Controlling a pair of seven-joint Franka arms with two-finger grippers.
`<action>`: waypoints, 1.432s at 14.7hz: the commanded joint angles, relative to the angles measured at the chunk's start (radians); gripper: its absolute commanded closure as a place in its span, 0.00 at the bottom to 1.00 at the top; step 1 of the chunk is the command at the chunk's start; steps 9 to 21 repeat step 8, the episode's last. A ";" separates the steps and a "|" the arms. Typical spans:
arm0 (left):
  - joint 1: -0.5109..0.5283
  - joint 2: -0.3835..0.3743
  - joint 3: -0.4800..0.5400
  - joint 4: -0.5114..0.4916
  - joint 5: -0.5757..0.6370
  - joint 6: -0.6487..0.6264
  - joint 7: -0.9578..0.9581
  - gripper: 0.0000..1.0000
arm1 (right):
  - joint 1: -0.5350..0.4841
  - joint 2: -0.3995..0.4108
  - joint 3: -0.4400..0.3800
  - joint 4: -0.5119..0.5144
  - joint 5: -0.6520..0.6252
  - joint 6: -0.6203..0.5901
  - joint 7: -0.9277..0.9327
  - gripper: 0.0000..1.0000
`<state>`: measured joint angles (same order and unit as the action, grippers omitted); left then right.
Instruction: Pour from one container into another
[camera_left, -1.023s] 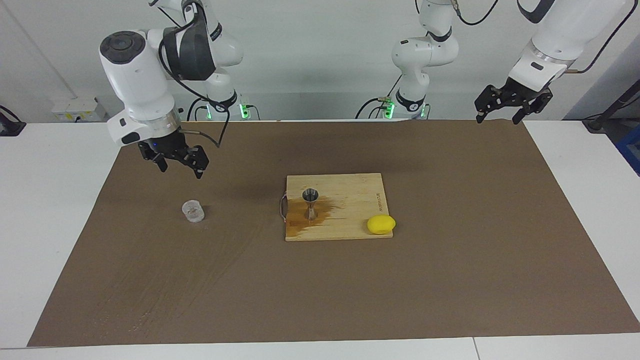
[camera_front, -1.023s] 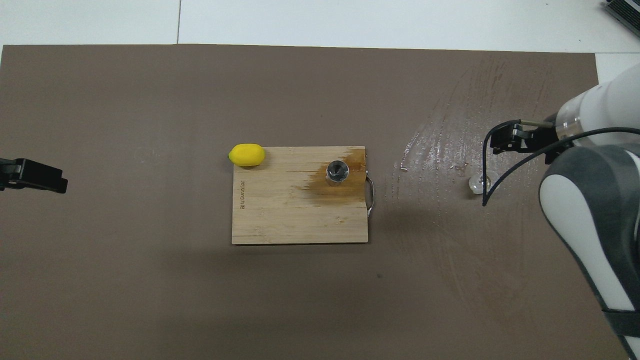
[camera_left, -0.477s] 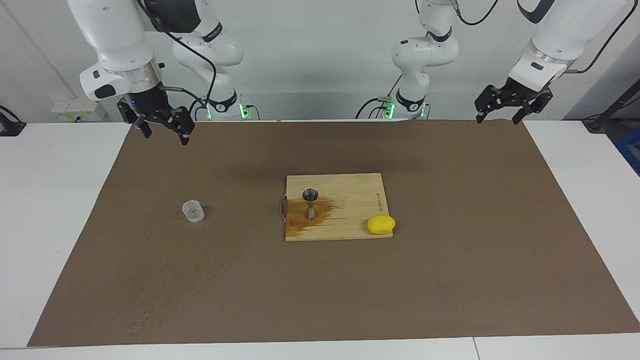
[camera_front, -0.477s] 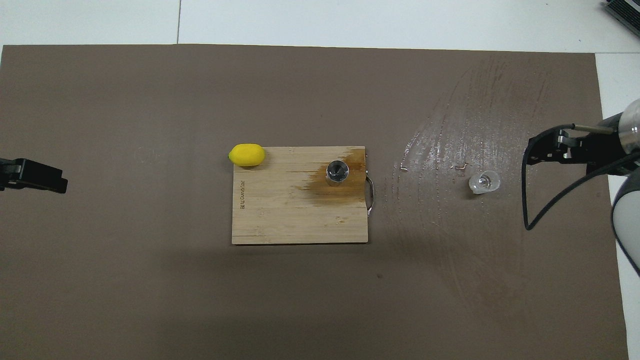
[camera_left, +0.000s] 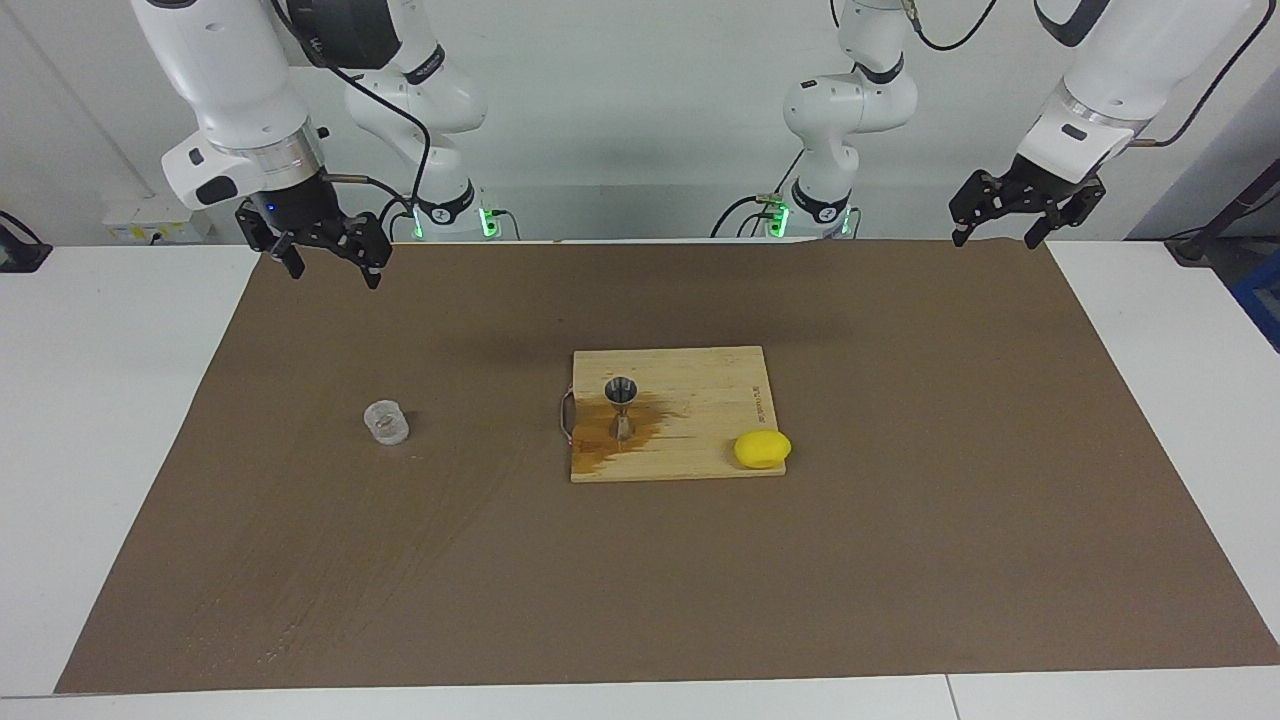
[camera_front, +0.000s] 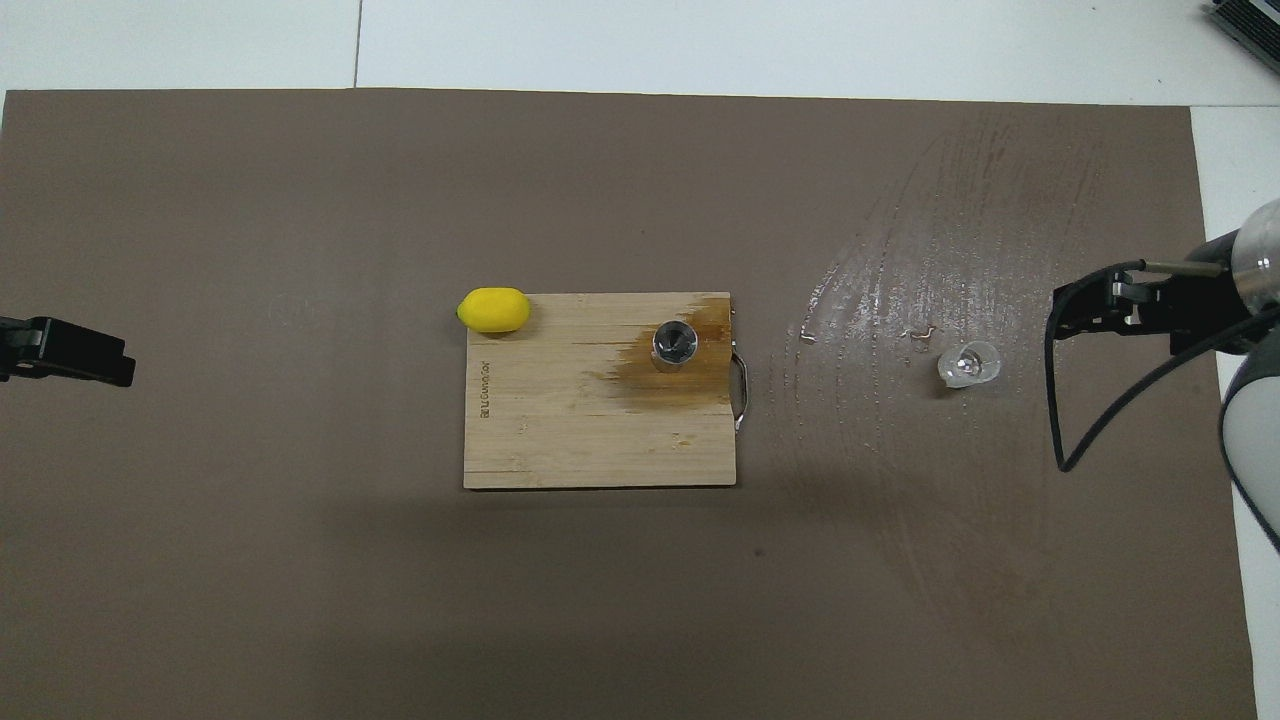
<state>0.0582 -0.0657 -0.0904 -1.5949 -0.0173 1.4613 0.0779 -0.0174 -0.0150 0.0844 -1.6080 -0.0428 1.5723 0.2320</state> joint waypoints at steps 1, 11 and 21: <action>-0.004 -0.009 0.003 -0.010 0.019 -0.007 0.013 0.00 | -0.012 -0.010 0.002 -0.009 0.027 -0.014 -0.031 0.00; -0.004 -0.008 0.003 -0.010 0.019 -0.006 0.013 0.00 | -0.010 -0.023 0.003 -0.030 0.029 -0.021 -0.030 0.00; -0.004 -0.008 0.003 -0.010 0.019 -0.006 0.013 0.00 | -0.010 -0.023 0.003 -0.030 0.029 -0.021 -0.030 0.00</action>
